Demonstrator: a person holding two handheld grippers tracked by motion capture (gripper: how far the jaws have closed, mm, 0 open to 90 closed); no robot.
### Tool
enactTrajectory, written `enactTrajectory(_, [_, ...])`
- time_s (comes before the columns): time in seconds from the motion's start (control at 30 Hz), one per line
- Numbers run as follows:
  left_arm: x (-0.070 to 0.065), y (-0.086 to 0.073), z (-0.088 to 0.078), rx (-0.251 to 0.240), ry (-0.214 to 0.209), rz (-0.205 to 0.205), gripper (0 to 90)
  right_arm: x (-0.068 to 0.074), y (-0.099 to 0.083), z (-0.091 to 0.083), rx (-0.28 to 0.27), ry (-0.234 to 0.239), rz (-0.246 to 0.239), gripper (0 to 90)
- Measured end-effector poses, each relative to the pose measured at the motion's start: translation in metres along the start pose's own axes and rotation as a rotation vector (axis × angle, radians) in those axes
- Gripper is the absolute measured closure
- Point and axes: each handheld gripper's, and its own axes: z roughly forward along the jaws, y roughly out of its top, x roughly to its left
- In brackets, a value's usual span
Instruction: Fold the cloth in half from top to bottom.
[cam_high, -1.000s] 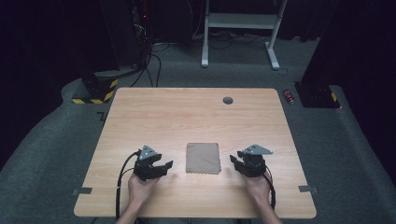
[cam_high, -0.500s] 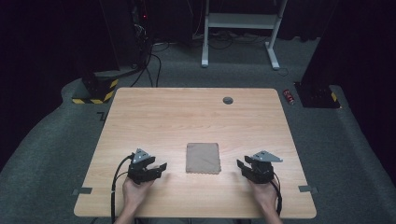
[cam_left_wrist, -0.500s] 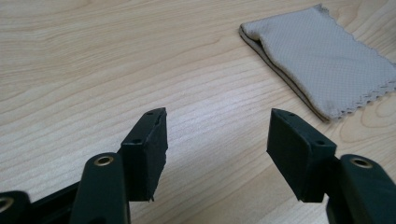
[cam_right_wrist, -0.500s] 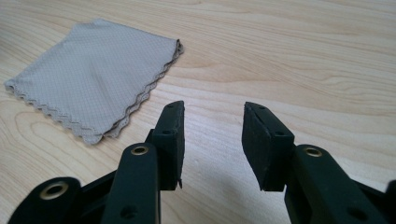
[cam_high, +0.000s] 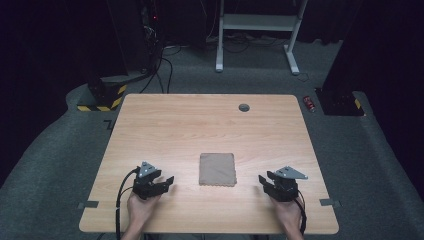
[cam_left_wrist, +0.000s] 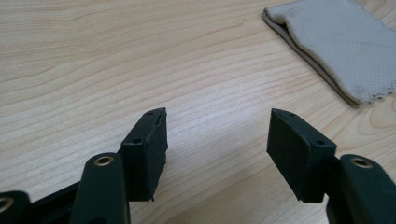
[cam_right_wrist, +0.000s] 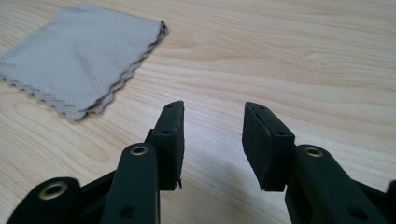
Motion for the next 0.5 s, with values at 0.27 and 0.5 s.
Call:
enactTrajectory(0.27, [0.003,-0.004,0.001,0.005,0.031,-0.001,38.5,-0.007,-0.007,-0.002,0.02,-0.029,-0.006,58.7])
enactTrajectory(0.5, [0.005,-0.006,0.002,0.012,0.054,0.011,38.6,-0.009,-0.012,-0.001,0.034,-0.049,-0.011,58.5])
